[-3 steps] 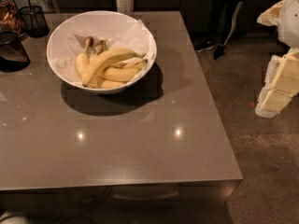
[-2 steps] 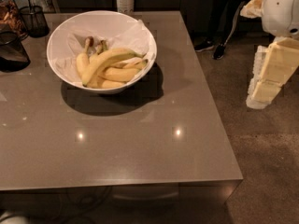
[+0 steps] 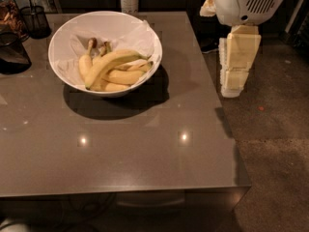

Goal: Pick banana from white bowl

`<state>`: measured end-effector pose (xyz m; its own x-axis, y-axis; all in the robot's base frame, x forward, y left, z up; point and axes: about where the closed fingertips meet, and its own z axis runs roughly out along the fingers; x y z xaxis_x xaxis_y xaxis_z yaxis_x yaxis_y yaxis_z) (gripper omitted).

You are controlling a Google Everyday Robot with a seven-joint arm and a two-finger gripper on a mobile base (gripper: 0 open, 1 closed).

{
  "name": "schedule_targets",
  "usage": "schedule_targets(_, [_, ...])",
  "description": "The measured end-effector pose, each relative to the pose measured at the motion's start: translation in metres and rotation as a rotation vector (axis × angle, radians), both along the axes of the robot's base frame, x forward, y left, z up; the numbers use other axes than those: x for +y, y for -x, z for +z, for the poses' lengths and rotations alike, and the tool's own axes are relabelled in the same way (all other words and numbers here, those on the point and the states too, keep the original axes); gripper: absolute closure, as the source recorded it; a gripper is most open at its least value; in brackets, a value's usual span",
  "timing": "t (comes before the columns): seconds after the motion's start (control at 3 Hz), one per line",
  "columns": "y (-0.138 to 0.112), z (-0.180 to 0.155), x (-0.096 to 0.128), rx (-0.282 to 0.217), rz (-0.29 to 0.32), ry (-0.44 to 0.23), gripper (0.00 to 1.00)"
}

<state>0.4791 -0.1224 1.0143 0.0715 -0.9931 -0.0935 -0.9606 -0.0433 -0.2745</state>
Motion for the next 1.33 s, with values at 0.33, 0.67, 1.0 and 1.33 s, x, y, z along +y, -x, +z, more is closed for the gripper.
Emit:
schedule_targets(0.33, [-0.005,0.004,0.006,-0.029,0.006,-0.014,0.00])
schedule_targets(0.67, [-0.025,0.011,0.024,-0.052,0.046,-0.069,0.00])
schedule_targets(1.0, [-0.057,0.018,0.050,-0.048,0.099,-0.076,0.00])
schedule_targets(1.33, [-0.098,0.014,0.088,-0.051,0.159,-0.063,0.00])
